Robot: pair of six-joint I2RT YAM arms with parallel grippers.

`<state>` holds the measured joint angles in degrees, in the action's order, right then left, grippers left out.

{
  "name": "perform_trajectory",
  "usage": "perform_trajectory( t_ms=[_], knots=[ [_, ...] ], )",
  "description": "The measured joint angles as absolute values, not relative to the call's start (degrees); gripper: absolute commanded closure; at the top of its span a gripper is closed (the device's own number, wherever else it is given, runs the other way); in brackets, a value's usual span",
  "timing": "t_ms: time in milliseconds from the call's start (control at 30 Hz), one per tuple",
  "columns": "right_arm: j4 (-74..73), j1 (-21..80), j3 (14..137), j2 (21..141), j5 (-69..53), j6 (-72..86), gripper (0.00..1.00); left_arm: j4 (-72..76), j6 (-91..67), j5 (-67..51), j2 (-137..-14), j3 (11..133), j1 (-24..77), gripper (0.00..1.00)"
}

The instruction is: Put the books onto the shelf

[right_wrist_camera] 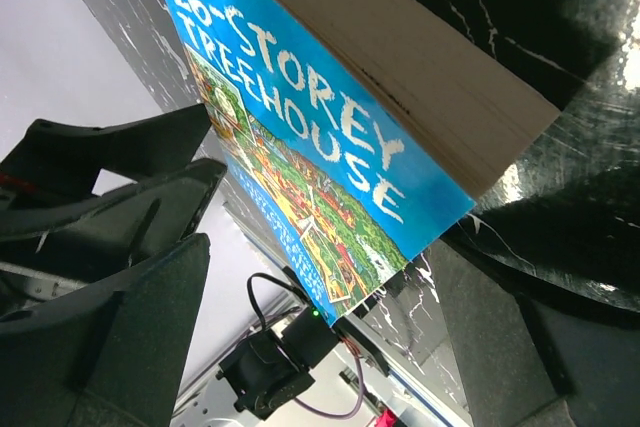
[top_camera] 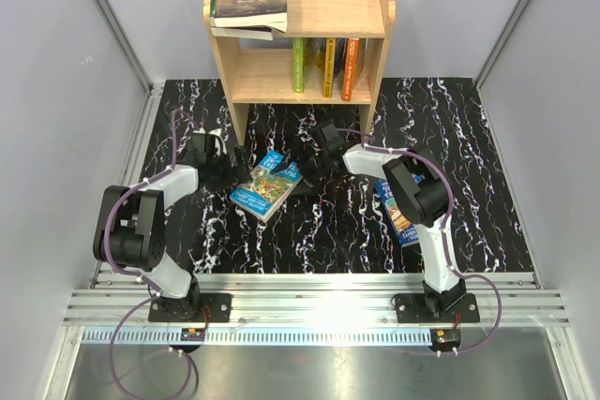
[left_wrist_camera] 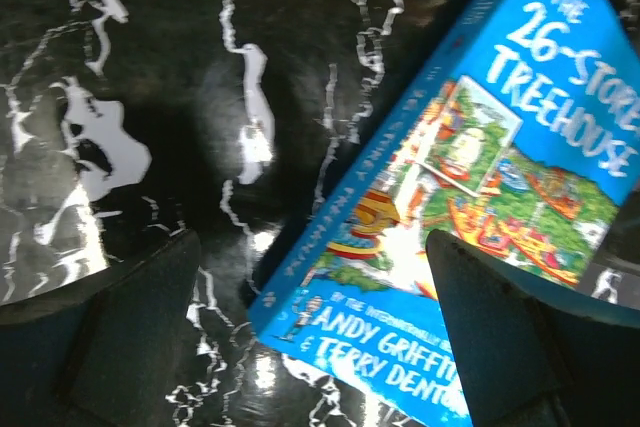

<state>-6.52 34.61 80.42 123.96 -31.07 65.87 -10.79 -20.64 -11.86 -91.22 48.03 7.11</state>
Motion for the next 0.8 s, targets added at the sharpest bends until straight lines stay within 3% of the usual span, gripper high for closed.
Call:
perform_trajectory(
  t_ms=[167,400,567,633,667,733,800],
  knots=[
    [-4.75,34.63,78.52,123.11,-31.05,65.87,0.0,-11.31,-19.84,-11.42,-95.0,51.68,7.16,0.01],
    [-3.66,34.68,77.82,122.87,-31.29,66.35,0.0,-11.97,-18.41,-21.71,-98.65,55.64,13.67,0.01],
    [-8.58,33.52,78.17,122.72,-34.26,65.25,0.06,-6.5,-21.61,-15.22,-95.42,50.57,18.98,0.01],
    [-10.35,33.54,78.19,122.54,-34.76,64.45,0.29,-3.14,-25.02,-13.69,-91.72,45.5,20.08,0.01],
    [-10.72,33.54,78.15,122.52,-33.89,64.42,0.5,-1.67,-26.61,-14.94,-89.54,43.16,20.56,0.01],
    [-10.57,33.76,77.1,122.54,-31.24,63.31,0.81,-2.22,-28.71,-17.02,-86.24,40.07,23.59,0.01],
    [-9.47,33.54,75.99,121.99,-31.22,61.65,0.92,-3.49,-29.8,-18.17,-84.29,39.13,26.09,0.01]
  ],
)
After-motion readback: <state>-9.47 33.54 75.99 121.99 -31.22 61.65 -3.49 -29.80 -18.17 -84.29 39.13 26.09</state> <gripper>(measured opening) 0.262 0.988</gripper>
